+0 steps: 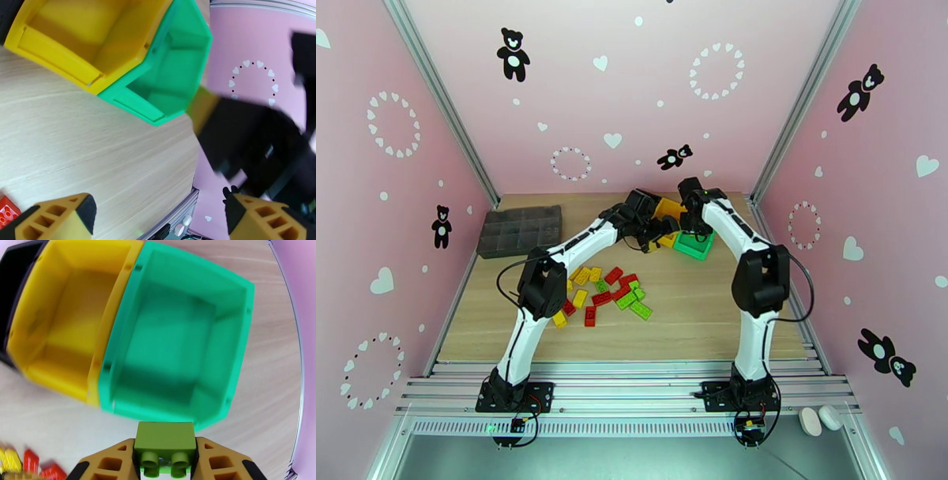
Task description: Sort the legos into containers by color
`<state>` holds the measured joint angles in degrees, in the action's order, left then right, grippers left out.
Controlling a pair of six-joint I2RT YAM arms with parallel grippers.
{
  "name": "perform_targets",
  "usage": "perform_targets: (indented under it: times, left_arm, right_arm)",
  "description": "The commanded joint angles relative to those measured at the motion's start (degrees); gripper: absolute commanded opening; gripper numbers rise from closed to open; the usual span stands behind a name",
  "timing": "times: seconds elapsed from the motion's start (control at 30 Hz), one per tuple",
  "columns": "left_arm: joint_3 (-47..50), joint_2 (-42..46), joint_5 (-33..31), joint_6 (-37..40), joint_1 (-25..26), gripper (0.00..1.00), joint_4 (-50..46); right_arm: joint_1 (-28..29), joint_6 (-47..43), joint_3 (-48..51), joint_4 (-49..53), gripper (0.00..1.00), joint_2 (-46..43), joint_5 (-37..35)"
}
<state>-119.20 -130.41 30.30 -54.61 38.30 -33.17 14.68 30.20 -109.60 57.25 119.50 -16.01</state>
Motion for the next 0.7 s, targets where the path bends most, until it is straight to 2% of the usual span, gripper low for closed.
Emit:
perform_targets:
  times: [0.0, 0.13, 0.23, 0.5, 0.67]
  left_arm:
    - [-0.8, 1.1, 0.3, 2.7, -0.7, 0.92, -4.7]
    - [4.1, 5.6, -3.2, 4.3, -2.0, 0.94, -5.3]
    - [8.3, 9.8, -6.8, 6.1, -2.7, 0.98, -6.3]
    - [25.4, 24.4, -18.6, 7.3, -4.6, 0.98, -4.5]
    - [38.7, 34.5, -26.2, 5.3, -5.2, 0.99, -0.7]
  right_arm:
    - [-1.0, -1.0, -4.6, 3.3, 0.35, 4.0, -1.6]
    - [-1.3, -2.2, -6.9, 3.6, 0.52, 6.1, 0.0]
    - [-1.2, -2.3, -6.4, 3.3, 0.61, 5.3, 1.0]
    - [2.9, -5.6, 1.7, 0.1, 0.66, -4.0, 4.6]
    - [7.1, -8.3, 10.5, -1.6, 0.66, -9.9, 11.6]
